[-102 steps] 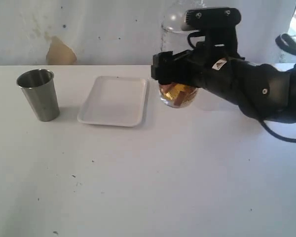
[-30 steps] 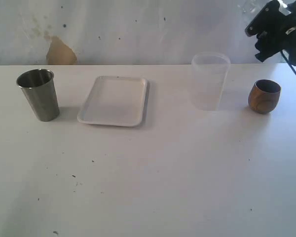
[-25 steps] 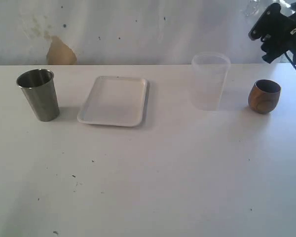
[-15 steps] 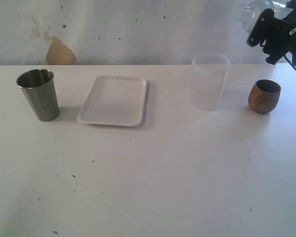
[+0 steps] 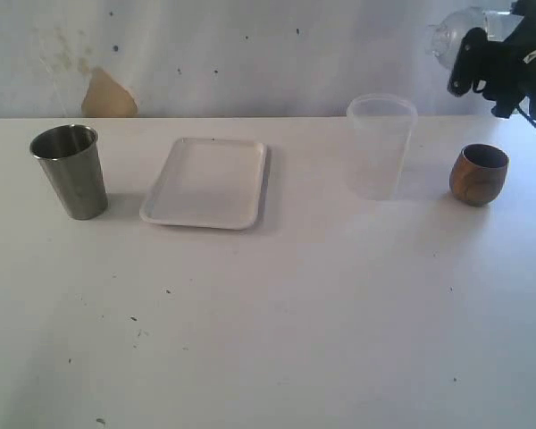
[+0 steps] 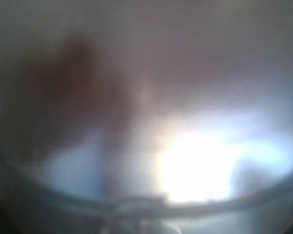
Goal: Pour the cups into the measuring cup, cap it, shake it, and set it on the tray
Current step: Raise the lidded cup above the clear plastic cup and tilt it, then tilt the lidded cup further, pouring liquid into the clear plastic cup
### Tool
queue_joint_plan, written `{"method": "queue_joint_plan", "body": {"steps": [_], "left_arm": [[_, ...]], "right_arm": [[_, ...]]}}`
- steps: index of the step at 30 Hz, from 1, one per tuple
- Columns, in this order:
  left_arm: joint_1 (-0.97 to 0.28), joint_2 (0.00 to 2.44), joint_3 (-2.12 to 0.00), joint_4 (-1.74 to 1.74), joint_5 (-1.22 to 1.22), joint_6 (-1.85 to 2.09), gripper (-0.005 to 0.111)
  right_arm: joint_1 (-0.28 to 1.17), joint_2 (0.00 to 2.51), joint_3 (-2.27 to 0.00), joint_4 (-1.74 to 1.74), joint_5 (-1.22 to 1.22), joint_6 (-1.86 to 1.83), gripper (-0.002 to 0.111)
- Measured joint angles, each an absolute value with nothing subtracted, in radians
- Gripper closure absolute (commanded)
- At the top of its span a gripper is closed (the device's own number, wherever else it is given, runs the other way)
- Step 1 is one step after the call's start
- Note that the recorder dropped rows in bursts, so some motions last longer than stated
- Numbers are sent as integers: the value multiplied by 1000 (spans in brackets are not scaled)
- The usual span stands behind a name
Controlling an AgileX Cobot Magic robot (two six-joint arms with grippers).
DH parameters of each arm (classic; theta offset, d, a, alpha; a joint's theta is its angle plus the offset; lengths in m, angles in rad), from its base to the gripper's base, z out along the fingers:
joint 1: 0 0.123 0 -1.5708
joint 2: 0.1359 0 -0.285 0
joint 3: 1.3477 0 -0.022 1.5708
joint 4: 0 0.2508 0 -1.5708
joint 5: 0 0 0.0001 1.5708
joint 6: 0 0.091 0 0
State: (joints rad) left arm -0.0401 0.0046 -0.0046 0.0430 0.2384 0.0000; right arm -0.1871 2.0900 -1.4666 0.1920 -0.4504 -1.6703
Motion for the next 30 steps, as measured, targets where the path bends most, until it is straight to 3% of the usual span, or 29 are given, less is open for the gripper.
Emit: {"method": "queue_joint_plan", "body": {"steps": [30], "left_arm": [[-40,5,-5,43,238,0,107]], "right_arm": [[-187,2090,-1467,-90,-472,-1710,108]]}}
